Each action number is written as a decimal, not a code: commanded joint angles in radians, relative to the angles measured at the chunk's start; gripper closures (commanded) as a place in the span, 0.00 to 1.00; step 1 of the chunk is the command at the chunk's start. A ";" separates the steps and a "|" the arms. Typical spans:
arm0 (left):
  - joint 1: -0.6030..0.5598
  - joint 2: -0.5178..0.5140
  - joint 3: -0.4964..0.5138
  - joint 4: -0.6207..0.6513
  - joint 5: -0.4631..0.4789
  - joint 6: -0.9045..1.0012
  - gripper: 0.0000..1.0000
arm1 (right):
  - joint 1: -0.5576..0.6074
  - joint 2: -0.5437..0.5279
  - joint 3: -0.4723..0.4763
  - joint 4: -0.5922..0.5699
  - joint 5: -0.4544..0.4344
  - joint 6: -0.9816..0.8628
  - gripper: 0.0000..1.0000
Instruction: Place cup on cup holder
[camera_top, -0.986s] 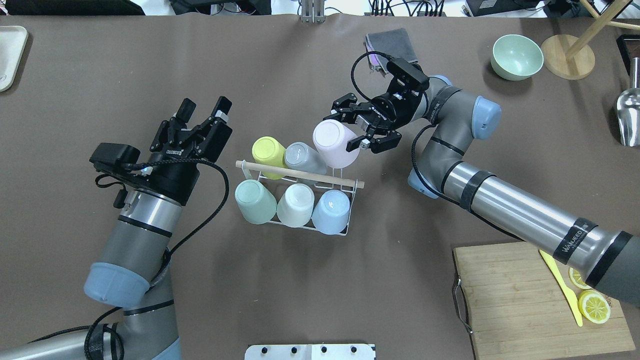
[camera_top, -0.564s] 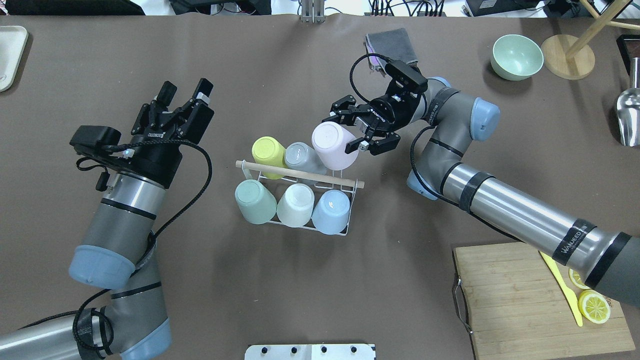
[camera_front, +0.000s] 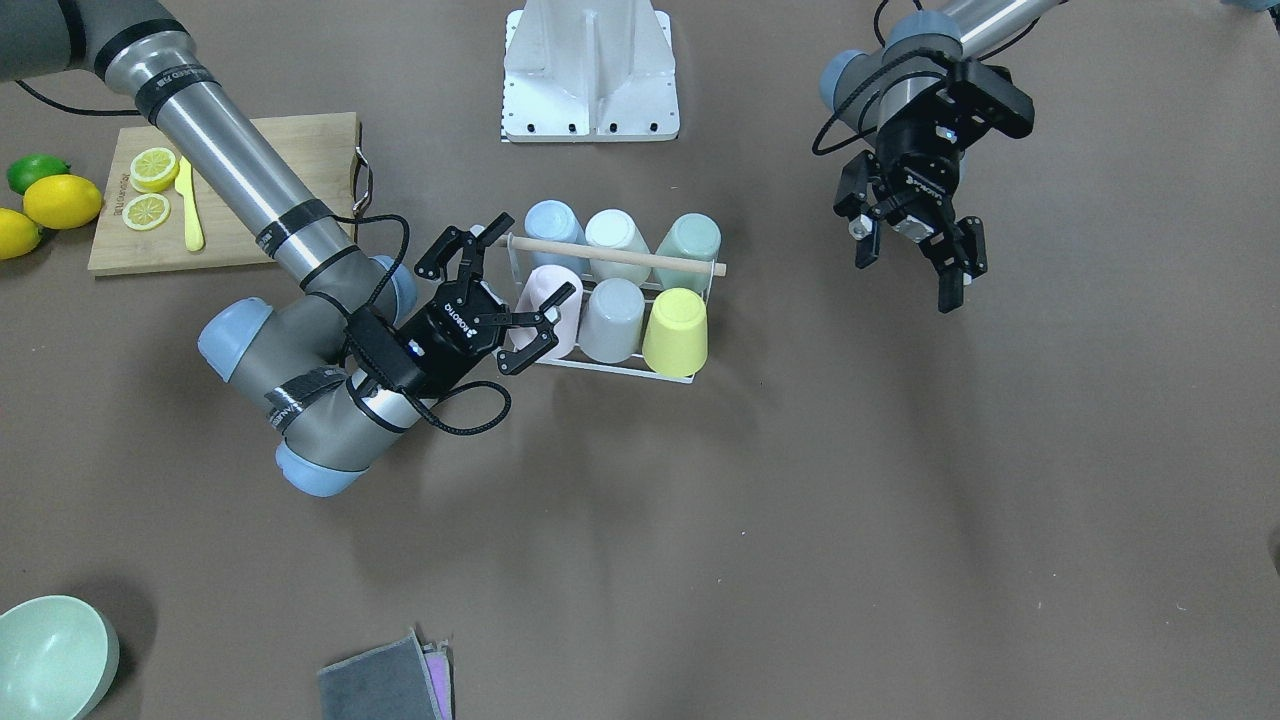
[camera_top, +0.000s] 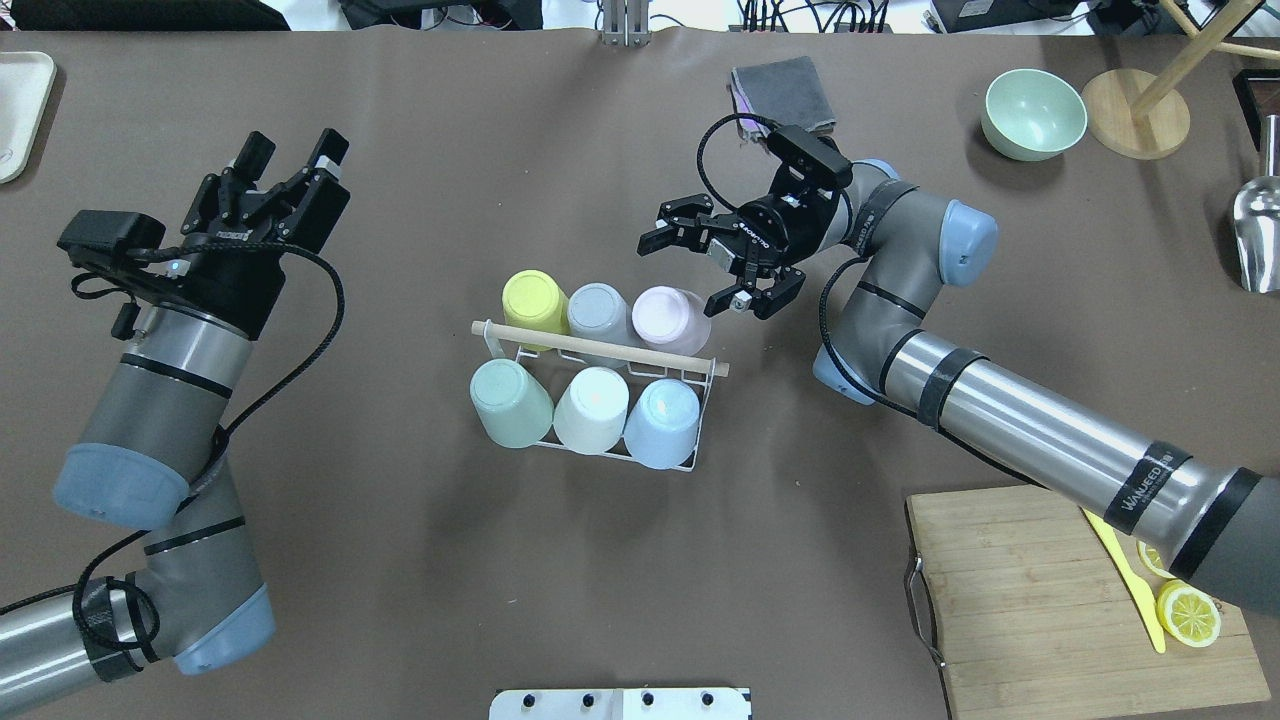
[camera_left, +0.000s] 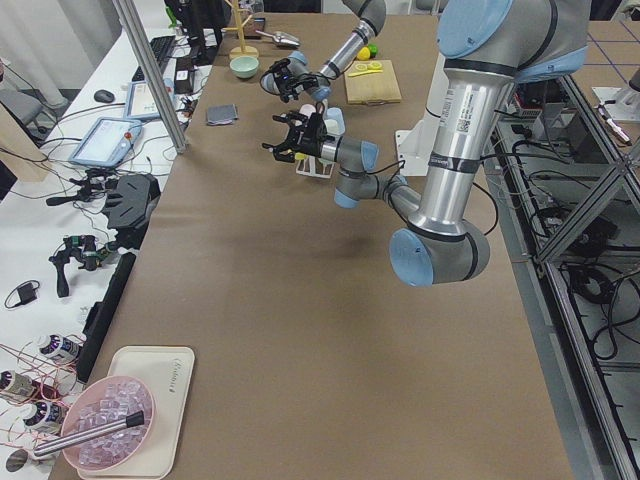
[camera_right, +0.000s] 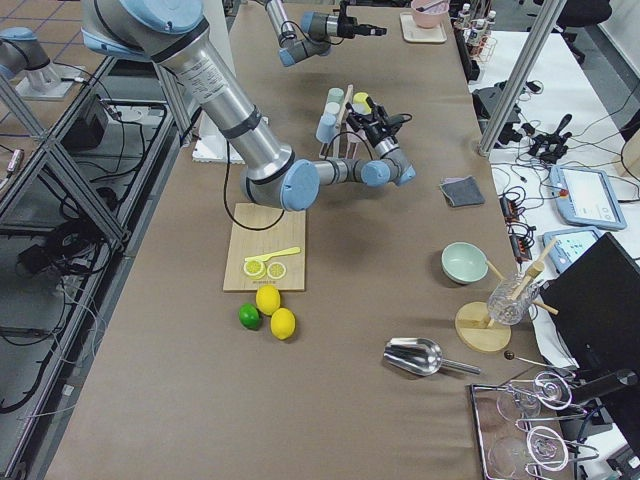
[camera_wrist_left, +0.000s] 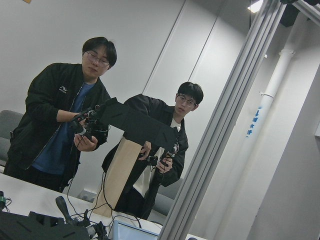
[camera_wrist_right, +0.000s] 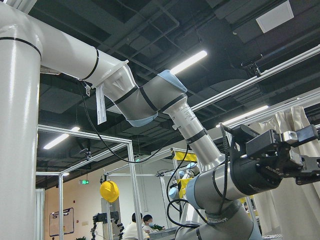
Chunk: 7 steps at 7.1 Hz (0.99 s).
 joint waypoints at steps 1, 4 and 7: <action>-0.061 0.099 0.002 0.001 -0.100 0.000 0.02 | 0.027 -0.008 0.005 -0.001 0.000 0.007 0.01; -0.084 0.110 0.039 0.120 -0.161 0.006 0.02 | 0.090 -0.123 0.125 -0.003 0.006 0.149 0.01; -0.117 0.140 0.039 0.228 -0.224 0.000 0.02 | 0.146 -0.334 0.373 -0.105 -0.006 0.429 0.01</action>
